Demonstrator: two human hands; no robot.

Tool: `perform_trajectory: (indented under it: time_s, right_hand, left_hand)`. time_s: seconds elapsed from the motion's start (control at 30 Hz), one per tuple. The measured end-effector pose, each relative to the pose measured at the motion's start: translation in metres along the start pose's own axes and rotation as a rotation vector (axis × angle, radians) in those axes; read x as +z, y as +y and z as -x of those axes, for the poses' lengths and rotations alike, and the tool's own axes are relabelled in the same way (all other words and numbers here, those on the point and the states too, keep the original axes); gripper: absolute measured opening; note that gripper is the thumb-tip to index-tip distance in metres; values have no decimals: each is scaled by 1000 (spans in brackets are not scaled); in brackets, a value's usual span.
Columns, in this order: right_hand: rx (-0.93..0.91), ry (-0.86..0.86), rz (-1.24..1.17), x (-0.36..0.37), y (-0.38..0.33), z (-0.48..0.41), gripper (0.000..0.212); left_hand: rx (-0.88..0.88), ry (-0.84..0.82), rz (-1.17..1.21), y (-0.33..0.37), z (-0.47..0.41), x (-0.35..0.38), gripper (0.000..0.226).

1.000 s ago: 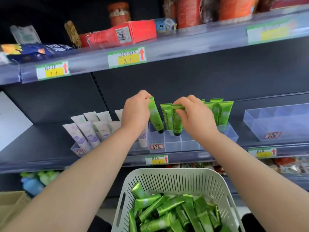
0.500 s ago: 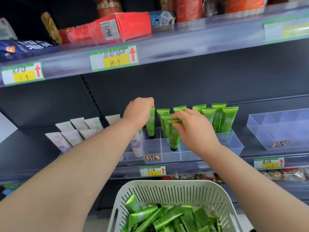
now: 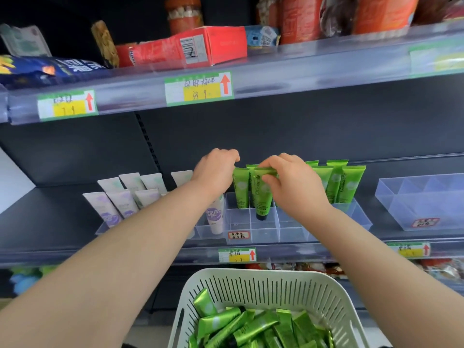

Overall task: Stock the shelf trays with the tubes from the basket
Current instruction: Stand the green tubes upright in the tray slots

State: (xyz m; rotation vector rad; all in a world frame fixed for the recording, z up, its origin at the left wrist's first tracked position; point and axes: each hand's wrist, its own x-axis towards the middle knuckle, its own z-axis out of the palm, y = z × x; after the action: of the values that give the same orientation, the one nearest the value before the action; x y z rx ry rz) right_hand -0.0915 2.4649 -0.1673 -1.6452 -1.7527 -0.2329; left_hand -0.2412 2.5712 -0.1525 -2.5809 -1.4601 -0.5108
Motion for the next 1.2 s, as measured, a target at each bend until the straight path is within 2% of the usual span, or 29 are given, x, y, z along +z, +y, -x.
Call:
perform_trajectory:
  time_s: [0.3,0.67,0.87,1.03,1.2]
  right_hand:
    - [18,21,44,14,-25,-32,19]
    - [-12,-104,190,51,-33,-54,24]
    - [33,-172,245,61,-35,-58,26]
    - [53,-280,327,74,-27,-46,27]
    - [24,-263,305,75,-19,-43,27]
  left_hand:
    - [20,78,64,-7,50,-19,36]
    - [182,52,-4,-39,86,-14,25]
    - [209,99,32,-40,86,-8,29]
    - [194,59,46,-40,86,-5,33]
    - [184,43,39,-39,88,-2,32]
